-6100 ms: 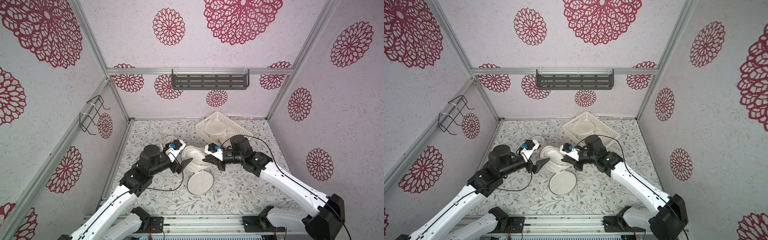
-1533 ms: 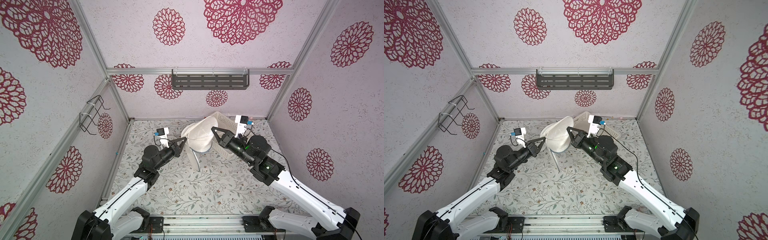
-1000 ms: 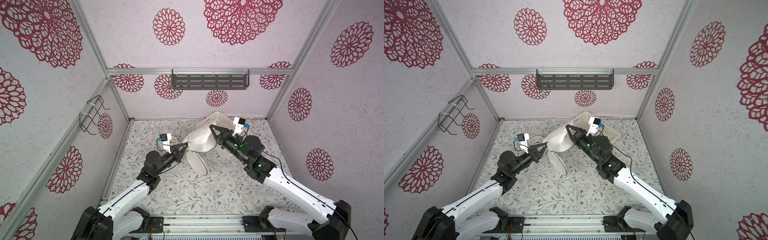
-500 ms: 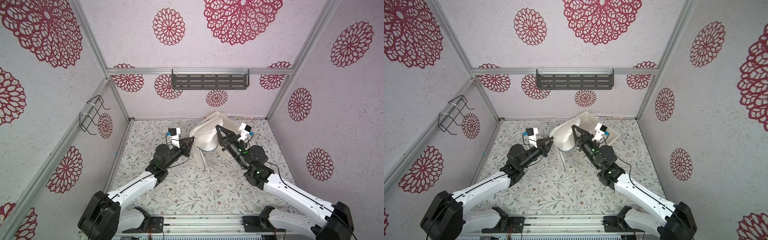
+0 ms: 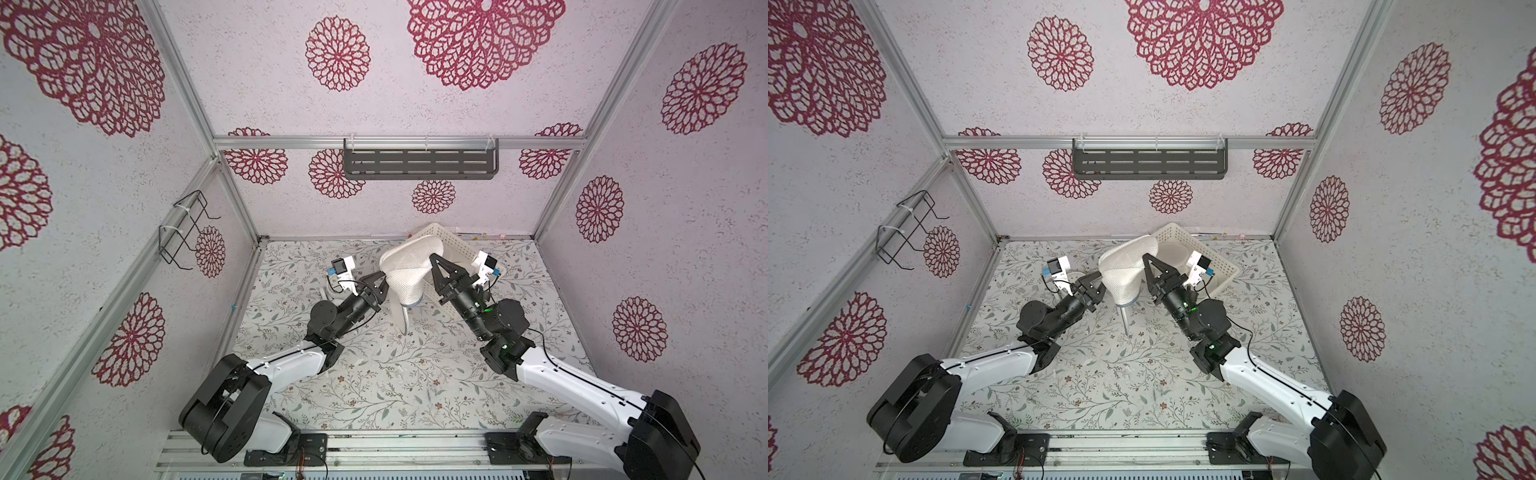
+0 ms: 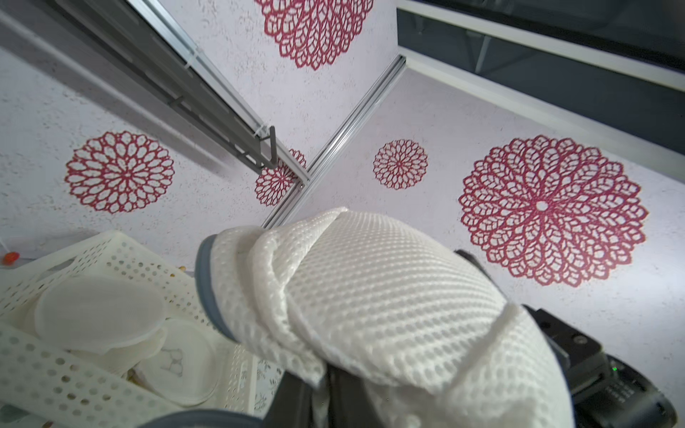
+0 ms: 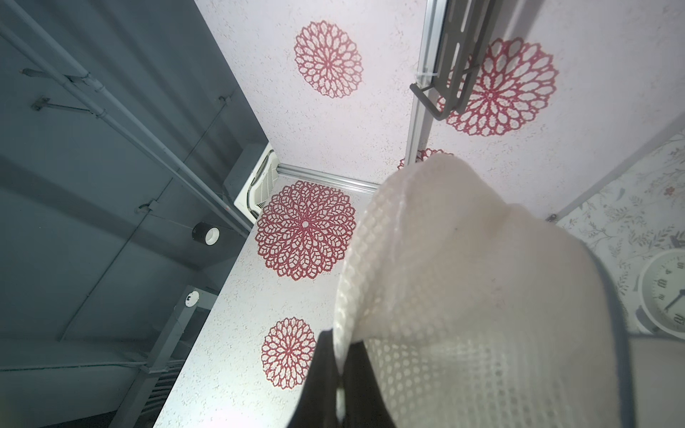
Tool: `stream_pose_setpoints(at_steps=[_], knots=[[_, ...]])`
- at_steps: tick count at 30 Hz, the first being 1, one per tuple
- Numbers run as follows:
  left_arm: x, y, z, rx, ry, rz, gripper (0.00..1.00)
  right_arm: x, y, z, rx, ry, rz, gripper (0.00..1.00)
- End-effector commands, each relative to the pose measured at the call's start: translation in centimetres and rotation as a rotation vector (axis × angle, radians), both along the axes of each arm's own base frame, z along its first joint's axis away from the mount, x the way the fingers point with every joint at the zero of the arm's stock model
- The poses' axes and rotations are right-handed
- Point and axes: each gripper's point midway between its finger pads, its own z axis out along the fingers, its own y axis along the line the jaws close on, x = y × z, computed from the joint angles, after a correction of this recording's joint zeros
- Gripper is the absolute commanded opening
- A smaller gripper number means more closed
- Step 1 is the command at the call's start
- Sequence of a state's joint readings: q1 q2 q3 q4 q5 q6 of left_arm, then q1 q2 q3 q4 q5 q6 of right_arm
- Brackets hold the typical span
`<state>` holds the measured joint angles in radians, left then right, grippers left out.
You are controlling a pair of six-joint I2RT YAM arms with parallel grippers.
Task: Turn the laundry bag inside out
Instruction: Turn over the laundry bag.
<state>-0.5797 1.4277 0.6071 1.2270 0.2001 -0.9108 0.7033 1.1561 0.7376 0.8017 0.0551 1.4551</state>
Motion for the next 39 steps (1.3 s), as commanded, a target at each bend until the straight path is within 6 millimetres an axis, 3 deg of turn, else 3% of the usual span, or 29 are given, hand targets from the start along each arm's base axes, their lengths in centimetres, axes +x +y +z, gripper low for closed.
stream_pose_setpoints(at_steps=[1, 7, 13, 19, 21, 24, 29, 32, 39], knots=[[-1.6, 1.6, 5.5, -0.146, -0.164, 0.035, 0.13, -0.2, 0.7, -1.2, -0.062, 0.028, 0.034, 0.00], [0.7, 1.6, 0.4, 0.182, -0.020, 0.192, 0.15, 0.3, -1.6, -1.5, -0.125, 0.029, -0.022, 0.00], [1.4, 2.3, -3.5, 0.510, 0.061, 0.277, 0.59, 0.6, -3.7, -0.1, -0.200, -0.049, -0.058, 0.00], [0.5, 4.6, -5.5, 0.712, 0.088, 0.348, 0.72, 1.2, -5.1, 0.2, -0.322, -0.095, -0.049, 0.00], [-0.1, 5.1, -5.4, 0.780, 0.051, 0.357, 0.72, 1.5, -5.1, 0.1, -0.355, -0.094, -0.026, 0.00], [-1.3, 5.4, -3.5, 0.894, -0.101, 0.383, 0.71, 1.7, -4.3, 0.3, -0.396, -0.080, 0.046, 0.00], [-3.4, 3.9, -0.7, 1.107, -0.487, 0.349, 0.72, 1.6, -1.9, 1.6, -0.416, -0.079, 0.210, 0.00], [-3.5, 3.4, -0.2, 1.205, -0.615, 0.349, 0.74, 1.4, -0.9, 2.6, -0.388, -0.081, 0.286, 0.00], [-3.3, 1.8, 2.2, 1.249, -0.765, 0.347, 0.74, 0.7, 1.3, 3.9, -0.352, -0.082, 0.388, 0.00]])
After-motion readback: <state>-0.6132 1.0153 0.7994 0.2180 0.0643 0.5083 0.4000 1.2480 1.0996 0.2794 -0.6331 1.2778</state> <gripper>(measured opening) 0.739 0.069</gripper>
